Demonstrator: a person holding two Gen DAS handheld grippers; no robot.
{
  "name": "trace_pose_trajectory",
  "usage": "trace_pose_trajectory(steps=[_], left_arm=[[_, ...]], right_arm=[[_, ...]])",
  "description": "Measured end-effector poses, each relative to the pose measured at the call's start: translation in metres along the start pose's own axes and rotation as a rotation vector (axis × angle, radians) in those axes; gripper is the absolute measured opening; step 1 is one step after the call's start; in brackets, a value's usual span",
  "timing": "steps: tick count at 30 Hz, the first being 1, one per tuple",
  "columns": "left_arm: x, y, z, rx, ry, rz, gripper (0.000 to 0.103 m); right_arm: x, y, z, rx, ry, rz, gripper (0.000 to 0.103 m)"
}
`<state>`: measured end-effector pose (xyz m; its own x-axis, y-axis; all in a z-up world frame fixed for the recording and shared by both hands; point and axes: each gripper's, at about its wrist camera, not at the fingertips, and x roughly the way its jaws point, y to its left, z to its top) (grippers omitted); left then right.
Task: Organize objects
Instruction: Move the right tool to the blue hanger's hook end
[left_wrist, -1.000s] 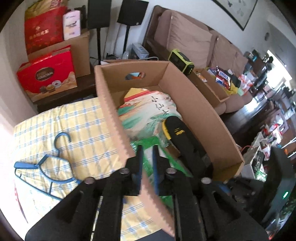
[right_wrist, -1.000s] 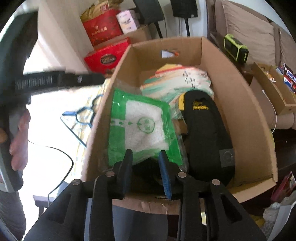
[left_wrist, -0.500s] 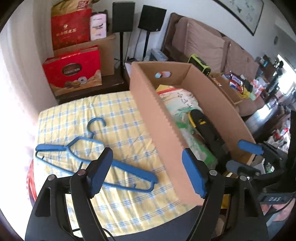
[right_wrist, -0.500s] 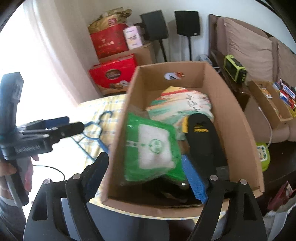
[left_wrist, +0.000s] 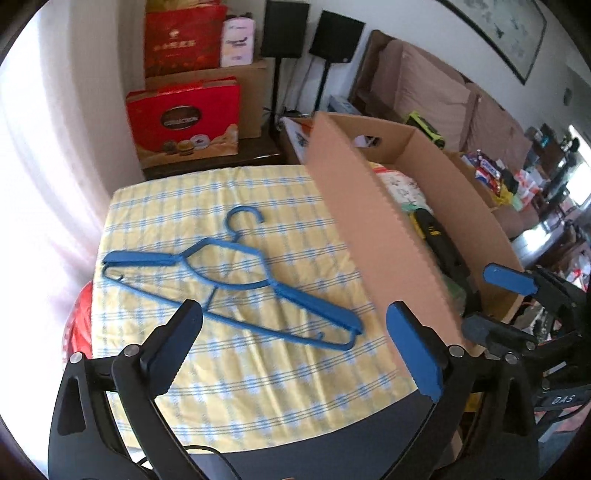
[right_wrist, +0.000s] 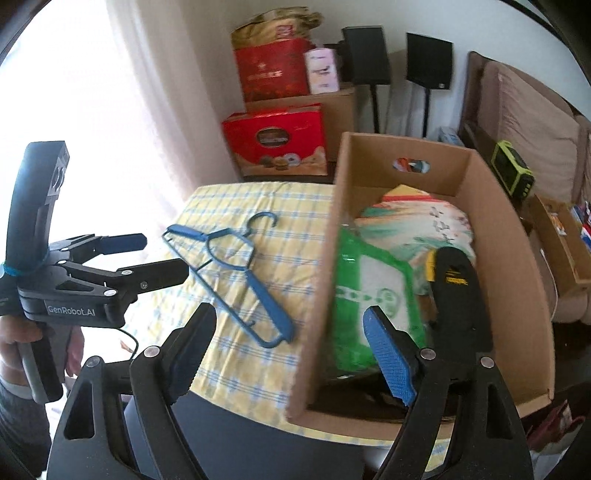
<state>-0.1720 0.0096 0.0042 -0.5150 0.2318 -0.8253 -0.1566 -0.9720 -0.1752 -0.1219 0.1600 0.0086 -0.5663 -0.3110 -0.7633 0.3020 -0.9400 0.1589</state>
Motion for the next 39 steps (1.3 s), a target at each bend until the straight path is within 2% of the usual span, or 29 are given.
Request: trace_pose_trajectory(steps=[5, 8, 9, 10, 11, 20, 28, 36, 39], left_arm=[[-0.003, 0.026, -0.01, -0.03, -0.006, 0.069, 0.103], [-0.006, 0.041, -0.016, -0.053, -0.011, 0.069, 0.103], [-0.006, 0.046, -0.018, -0.061, -0.011, 0.067, 0.103], [-0.006, 0.051, -0.019, -0.067, -0.012, 0.069, 0.103], [-0.006, 0.056, -0.02, -0.074, -0.011, 0.073, 0.103], [0.004, 0.1, -0.036, -0.175, 0.007, 0.103, 0.103], [0.023, 0.123, -0.043, -0.224, 0.032, 0.12, 0.103], [0.052, 0.138, -0.042, -0.346, 0.07, 0.027, 0.103], [0.061, 0.138, -0.04, -0.362, 0.073, 0.008, 0.103]], right_arm=[[0.013, 0.018, 0.004, -0.025, 0.007, 0.016, 0.083], [0.022, 0.028, 0.006, -0.036, 0.016, 0.028, 0.086], [0.024, 0.03, 0.006, -0.037, 0.019, 0.034, 0.091], [0.028, 0.034, 0.007, -0.04, 0.025, 0.043, 0.101], [0.03, 0.037, 0.008, -0.045, 0.026, 0.044, 0.103], [0.055, 0.069, 0.011, -0.118, 0.06, 0.051, 0.103], [0.086, 0.075, 0.012, -0.148, 0.081, 0.015, 0.103], [0.119, 0.081, 0.004, -0.184, 0.116, 0.019, 0.102], [0.129, 0.084, -0.001, -0.211, 0.132, 0.006, 0.102]])
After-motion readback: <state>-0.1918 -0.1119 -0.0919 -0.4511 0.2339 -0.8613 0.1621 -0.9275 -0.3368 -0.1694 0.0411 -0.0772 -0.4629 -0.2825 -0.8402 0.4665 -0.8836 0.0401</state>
